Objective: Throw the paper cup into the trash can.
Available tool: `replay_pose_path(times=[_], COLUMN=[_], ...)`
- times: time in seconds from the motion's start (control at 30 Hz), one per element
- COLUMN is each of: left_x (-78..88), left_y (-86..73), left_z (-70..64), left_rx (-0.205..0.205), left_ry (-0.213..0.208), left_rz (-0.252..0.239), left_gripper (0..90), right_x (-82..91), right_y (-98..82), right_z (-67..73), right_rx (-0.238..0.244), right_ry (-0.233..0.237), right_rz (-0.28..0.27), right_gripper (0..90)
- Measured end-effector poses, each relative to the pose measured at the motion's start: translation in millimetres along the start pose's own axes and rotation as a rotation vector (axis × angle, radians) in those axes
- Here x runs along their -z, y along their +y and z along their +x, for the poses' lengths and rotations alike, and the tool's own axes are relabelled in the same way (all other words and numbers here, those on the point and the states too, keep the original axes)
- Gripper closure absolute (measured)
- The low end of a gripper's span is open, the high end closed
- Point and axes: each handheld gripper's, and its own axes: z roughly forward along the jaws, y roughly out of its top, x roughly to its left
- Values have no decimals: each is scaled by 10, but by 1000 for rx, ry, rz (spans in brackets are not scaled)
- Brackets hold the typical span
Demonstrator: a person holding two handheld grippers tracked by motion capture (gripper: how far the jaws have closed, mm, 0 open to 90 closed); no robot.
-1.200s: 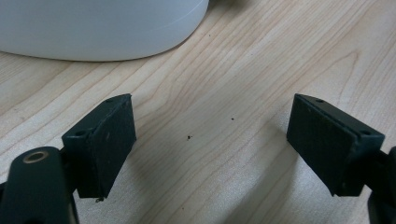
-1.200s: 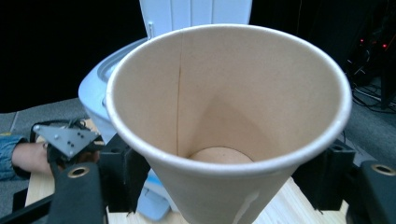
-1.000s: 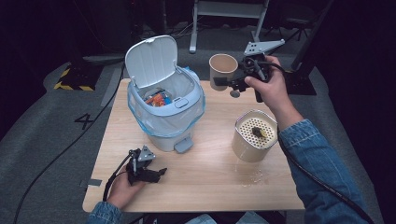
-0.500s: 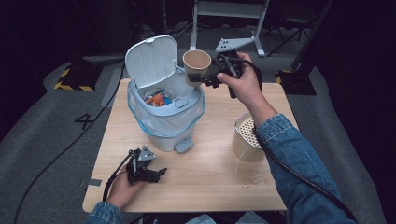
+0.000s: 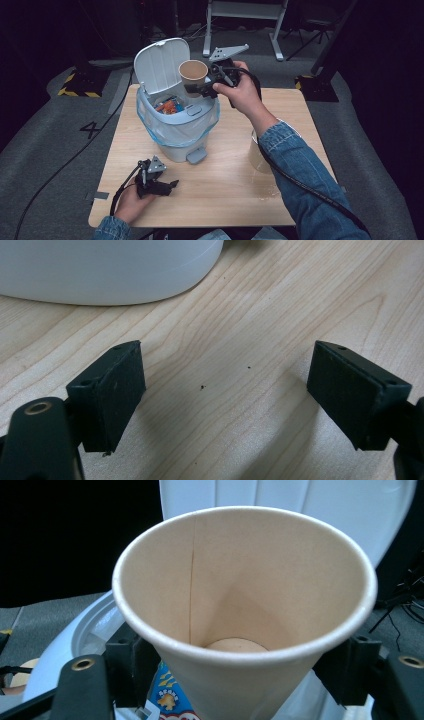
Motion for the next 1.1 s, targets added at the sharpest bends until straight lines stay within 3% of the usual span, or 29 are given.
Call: replay_pose_path(times=[0.43, 0.5, 0.53, 0.6, 0.67, 0.93, 1.1], left_x=[0, 0, 0, 0, 0, 0, 0], left_y=[0, 0, 0, 0, 0, 0, 0], left_z=[0, 0, 0, 0, 0, 1, 1], left_rx=[0, 0, 1, 0, 0, 0, 1], left_ry=[0, 1, 0, 1, 0, 0, -1], left_rz=[0, 0, 0, 0, 0, -1, -1], left_gripper=[157, 157, 157, 157, 157, 157, 158], right_x=[-215, -237, -255, -281, -286, -120, 85], right_y=[-44, -47, -56, -66, -64, -9, 20], right_z=[57, 56, 57, 72, 83, 123, 137], right_rx=[40, 54, 66, 69, 80, 111, 98], right_ry=[-3, -4, -12, -37, -67, -46, -45], right_rz=[91, 119, 123, 125, 125, 95, 69], right_gripper=[275, 215, 145, 176, 148, 158, 160])
